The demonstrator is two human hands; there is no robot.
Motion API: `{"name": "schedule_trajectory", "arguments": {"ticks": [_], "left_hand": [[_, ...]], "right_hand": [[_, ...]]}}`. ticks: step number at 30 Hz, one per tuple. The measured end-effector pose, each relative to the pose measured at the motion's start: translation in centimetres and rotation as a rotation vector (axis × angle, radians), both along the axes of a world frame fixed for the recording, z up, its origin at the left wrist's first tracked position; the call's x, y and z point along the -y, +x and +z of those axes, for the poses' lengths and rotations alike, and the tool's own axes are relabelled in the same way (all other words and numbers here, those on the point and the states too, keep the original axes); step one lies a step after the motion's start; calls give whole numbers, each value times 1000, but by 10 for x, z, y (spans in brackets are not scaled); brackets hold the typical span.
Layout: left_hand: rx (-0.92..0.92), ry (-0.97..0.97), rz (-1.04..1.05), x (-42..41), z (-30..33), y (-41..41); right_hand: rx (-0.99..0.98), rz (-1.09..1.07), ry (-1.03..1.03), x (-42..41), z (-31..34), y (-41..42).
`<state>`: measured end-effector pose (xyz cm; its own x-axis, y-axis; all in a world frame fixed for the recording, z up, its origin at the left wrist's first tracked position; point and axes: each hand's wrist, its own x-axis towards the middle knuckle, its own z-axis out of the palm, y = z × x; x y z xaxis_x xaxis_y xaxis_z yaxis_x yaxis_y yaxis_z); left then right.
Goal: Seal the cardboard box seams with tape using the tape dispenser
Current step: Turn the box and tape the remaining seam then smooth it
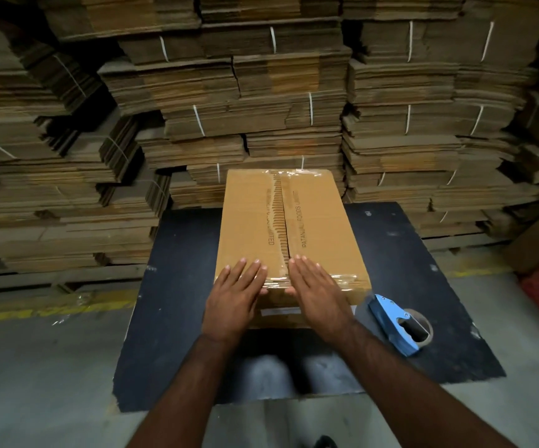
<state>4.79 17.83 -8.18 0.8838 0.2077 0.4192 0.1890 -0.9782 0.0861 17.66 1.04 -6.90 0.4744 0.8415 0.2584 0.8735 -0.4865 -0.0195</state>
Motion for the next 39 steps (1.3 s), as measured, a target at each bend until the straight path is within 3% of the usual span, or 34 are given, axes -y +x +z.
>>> {"name": "schedule_trajectory", "arguments": {"ticks": [6,10,18,23,26,30,36,39], "left_hand": [[-53,5,-35,-4,-2,-9],[-20,-82,64,14,4,10],[-86,84,-1,15,-9,17],[-125,-65,51,34,9,26],[-183,-23,55,39,6,35],[-241,34,23,35,1,34],[-185,-95,-56,49,14,41],[-207,-66,-67,57,10,49]], "right_hand": [[43,108,-16,6,-6,11],[-51,25,-29,12,4,23],[44,98,-28,20,-11,28],[-42,49,-10,24,2,30],[-28,-4,-47,29,1,32],[-51,91,-86,34,0,39],[-134,52,-38,45,7,50],[-79,24,-39,53,5,50]]}}
